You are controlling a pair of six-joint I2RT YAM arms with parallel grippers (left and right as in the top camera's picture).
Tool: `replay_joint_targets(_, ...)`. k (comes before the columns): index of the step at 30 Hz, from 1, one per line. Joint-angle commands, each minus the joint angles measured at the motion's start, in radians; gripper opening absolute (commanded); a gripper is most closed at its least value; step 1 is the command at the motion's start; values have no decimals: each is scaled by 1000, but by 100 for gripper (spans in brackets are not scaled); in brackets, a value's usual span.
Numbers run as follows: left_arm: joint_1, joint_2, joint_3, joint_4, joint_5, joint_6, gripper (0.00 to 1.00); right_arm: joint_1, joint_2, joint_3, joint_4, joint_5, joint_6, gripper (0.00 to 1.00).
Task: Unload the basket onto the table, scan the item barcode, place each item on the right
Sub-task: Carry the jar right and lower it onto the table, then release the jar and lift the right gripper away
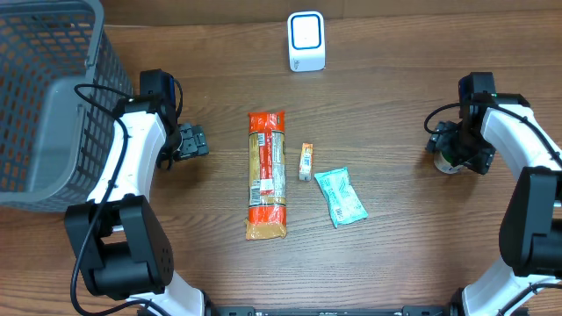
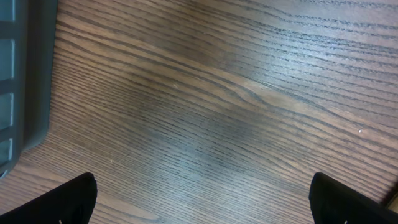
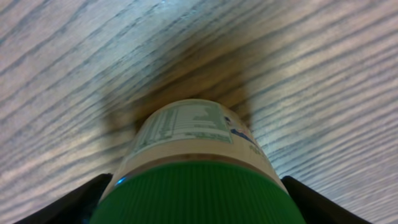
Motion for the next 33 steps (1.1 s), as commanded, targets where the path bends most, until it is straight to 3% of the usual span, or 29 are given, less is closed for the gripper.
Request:
replay_joint_targets(1,-1,-21,4,2,-10,15,100,-4,-20,10,-7,12,26,93)
replay_joint_targets(9,0,-21,4,2,-10,15,100,-4,-20,104,-107,13,28,91)
replay_joint_targets(15,0,-21,4,2,-10,15,100,-7,-20,103,-100,13,29,73)
replay_joint_targets(19,0,-21,4,2,-10,15,100,-32,-20,103,-104,68,129,73)
replay_joint_targets(24,-1,-21,4,2,-10,15,100,-83,-20,109,-102,60,154,73)
replay_joint_targets(25,-1,-21,4,2,-10,15,100,-92,-20,116,-107,51,154,73)
replay_joint_targets(30,0,-21,4,2,-10,15,100,-119,-20,180,-160,-15,131,100)
replay_joint_targets(33,-1,-21,4,2,-10,15,100,-119,-20,253,-229,-18,108,100)
